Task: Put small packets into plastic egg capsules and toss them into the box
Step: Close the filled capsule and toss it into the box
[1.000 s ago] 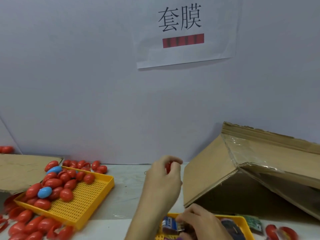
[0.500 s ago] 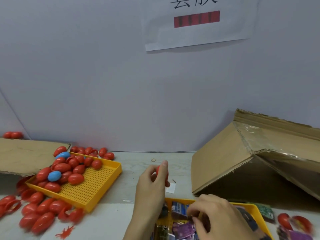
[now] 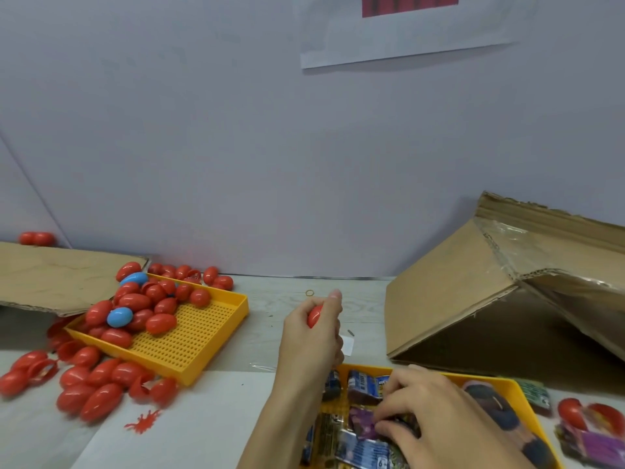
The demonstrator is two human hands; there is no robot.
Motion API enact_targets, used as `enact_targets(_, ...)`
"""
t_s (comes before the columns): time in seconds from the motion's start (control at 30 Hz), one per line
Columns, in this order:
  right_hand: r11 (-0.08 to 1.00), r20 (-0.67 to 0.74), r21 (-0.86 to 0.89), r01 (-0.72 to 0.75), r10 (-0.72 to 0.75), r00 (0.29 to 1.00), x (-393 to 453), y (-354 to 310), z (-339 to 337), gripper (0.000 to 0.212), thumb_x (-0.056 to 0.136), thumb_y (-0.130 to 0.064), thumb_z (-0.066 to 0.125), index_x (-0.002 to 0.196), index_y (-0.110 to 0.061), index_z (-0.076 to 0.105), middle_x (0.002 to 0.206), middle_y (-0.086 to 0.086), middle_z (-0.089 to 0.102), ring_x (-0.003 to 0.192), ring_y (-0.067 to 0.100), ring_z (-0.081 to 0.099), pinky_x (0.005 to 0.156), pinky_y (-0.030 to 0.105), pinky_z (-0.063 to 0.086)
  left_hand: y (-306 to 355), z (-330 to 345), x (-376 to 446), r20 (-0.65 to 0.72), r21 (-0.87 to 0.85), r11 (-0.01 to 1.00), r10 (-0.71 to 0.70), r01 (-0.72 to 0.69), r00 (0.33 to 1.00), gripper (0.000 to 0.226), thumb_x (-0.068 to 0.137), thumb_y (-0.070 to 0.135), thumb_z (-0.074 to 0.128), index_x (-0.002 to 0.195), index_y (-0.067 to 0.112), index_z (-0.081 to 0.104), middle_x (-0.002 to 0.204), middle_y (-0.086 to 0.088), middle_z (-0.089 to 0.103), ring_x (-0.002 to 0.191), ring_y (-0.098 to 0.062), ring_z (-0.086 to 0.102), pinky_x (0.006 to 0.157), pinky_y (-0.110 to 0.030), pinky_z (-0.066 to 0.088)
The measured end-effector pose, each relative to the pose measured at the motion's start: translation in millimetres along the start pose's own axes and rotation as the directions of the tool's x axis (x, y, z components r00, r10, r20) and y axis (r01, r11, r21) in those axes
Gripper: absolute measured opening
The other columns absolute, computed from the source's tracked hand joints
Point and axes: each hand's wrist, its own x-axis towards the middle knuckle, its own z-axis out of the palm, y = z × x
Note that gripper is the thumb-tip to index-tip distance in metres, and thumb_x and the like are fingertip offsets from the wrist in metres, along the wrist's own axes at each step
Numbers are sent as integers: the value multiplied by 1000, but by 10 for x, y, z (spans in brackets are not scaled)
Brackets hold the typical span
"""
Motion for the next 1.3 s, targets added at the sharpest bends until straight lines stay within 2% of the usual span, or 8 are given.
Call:
enact_targets(0.3,999,55,23,37,-38,998,23,-14,-7,27,93,-49,51,113,-38,65,108,-24,48,104,-7,40,96,17,34,-40,-9,53,8,-62,998,-26,26,1000,24,95,34,59,88,11,63,58,4,49,48,-10,42,42,-21,36)
enact_targets(0.57,992,-155,122,33,-14,988,-27,-88,15,9,86,-41,61,88,-33,64,93,-21,58,99,-9,47,86,10,40,-63,-7,68,-4,-54,998,-29,29,1000,23,94,32,60,87,12,64,58,4,52,48,-10,44,43,-20,38)
enact_targets(0.63,991,-120,135,20,-3,993,-25,-88,-4,11,86,-44,61,92,-35,64,96,-22,55,100,-9,46,84,10,40,-65,-5,67,-3,-53,998,-26,26,1000,23,94,33,60,88,11,64,59,4,52,49,-10,45,43,-20,39)
enact_targets(0.77,996,78,84,-1,-5,997,22,-41,3,28,90,-50,56,112,-37,67,107,-24,46,105,-6,41,98,17,33,-60,-6,64,0,-39,999,-20,20,1000,22,94,32,59,90,12,64,58,6,52,49,-9,46,44,-20,40)
enact_targets(0.87,997,97,70,25,-32,995,46,-18,11,28,93,-48,52,111,-34,68,111,-20,51,107,-4,42,101,21,34,-56,-5,60,0,-39,999,-18,18,1000,21,94,32,60,90,12,65,59,5,52,51,-10,46,45,-20,40)
enact_targets(0.97,996,-3,79,51,-51,999,25,-10,42,28,93,-49,49,109,-34,68,108,-19,56,106,-6,45,99,18,35,-55,-9,55,3,-37,999,-18,18,1000,20,94,31,60,91,12,65,58,5,52,51,-10,46,45,-21,41)
enact_targets(1.1,997,-162,58,53,-43,986,-20,-44,22,20,86,-50,57,100,-38,67,86,-29,53,100,-14,38,80,7,33,-52,-11,59,0,-45,999,-18,18,1000,20,94,30,60,91,11,64,59,4,52,51,-10,46,45,-22,41)
enact_targets(1.3,982,11,187,24,-27,1000,-5,-59,-72,4,84,-51,64,83,-54,66,93,-27,60,100,-9,46,94,16,37,-47,-12,62,6,-50,999,-19,19,1000,21,92,30,63,94,9,64,61,3,52,50,-9,46,44,-20,40)
